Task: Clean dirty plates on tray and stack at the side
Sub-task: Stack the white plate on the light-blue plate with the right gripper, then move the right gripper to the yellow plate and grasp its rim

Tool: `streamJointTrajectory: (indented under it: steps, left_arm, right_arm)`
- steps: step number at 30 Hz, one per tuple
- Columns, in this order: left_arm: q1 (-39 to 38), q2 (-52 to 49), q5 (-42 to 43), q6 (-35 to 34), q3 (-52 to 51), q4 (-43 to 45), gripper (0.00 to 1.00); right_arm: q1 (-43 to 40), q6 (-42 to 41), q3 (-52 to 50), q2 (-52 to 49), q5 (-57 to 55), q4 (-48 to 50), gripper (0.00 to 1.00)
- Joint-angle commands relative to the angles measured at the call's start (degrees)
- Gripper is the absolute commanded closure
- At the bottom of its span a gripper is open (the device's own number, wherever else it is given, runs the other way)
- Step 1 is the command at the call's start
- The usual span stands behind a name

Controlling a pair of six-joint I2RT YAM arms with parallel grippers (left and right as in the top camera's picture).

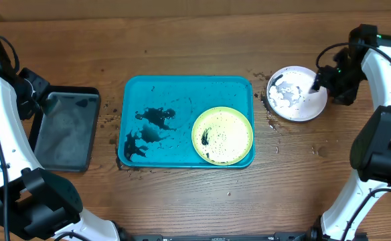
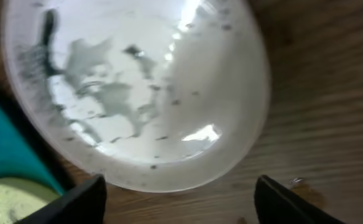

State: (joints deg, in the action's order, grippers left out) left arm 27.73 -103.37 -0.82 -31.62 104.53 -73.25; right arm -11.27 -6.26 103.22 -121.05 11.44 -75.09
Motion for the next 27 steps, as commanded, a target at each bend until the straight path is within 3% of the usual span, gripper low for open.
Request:
streamJointTrajectory:
  steps: [1,10,16,18,19,27]
  left_arm:
    - [-0.76,-0.46,0.44,-0.26,-0.57,0.28,0.96]
    - [-2.91,-0.46,0.44,0.35,-0.57,0.37,0.96]
    - [-3.96,-0.46,0.42,1.44,-0.57,0.44,0.96]
    - [-4.20,-0.46,0.42,1.44,-0.57,0.61,0.96]
    - [-4.24,-0.46,0.44,1.44,-0.57,0.70,0.96]
    - [-4.24,-0.46,0.42,2.05,-0.57,0.66,0.96]
  right_arm:
    - [3.91,0.48,3.74,6.01,7.78,0.22,0.01]
    - [19.89,5.25,2.78,8.90,9.64,-0.44,0.01]
    - [27.41,4.57,-3.69,8.85,3.43,-0.55,0.14]
    - [29.92,4.57,-7.54,8.85,2.69,1.57,0.30]
    - [30.49,4.57,-8.94,8.85,2.69,2.67,0.32]
    - [31.43,-0.07,-17.94,8.83,2.12,7.74,0.37]
